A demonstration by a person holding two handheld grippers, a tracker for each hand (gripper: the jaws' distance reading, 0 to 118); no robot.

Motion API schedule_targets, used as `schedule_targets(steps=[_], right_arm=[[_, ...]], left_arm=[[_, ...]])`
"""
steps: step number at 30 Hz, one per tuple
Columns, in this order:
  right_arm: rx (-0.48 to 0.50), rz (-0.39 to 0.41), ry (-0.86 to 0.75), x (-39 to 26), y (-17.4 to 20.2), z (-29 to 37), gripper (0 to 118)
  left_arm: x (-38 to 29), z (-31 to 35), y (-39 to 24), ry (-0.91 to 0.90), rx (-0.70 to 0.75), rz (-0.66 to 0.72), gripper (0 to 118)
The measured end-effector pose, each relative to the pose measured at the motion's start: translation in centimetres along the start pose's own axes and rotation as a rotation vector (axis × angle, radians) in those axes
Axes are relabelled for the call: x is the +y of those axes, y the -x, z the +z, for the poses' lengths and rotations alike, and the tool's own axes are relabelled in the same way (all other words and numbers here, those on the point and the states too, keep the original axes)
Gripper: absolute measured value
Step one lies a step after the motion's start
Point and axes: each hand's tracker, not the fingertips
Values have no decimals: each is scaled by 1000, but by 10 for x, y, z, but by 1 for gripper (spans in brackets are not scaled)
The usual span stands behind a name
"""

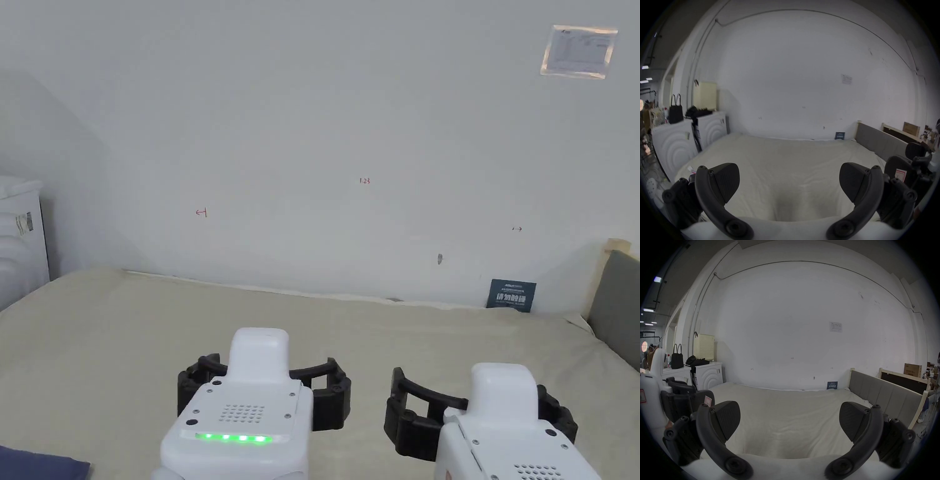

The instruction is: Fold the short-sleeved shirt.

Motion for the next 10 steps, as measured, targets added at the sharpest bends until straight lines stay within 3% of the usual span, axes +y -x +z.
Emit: schedule_targets(steps=[4, 7, 10], right_arm=[[-8, 13, -4, -3, 0, 0, 118], [-9, 24, 0, -5, 0, 0, 118], [-11, 13, 1, -6, -1, -2, 118]], left_arm=[[-5, -4, 12, -86, -178, -23, 118], [-5, -2, 7, -158, 16, -49, 118], [3, -4, 14, -86, 29, 42, 118]])
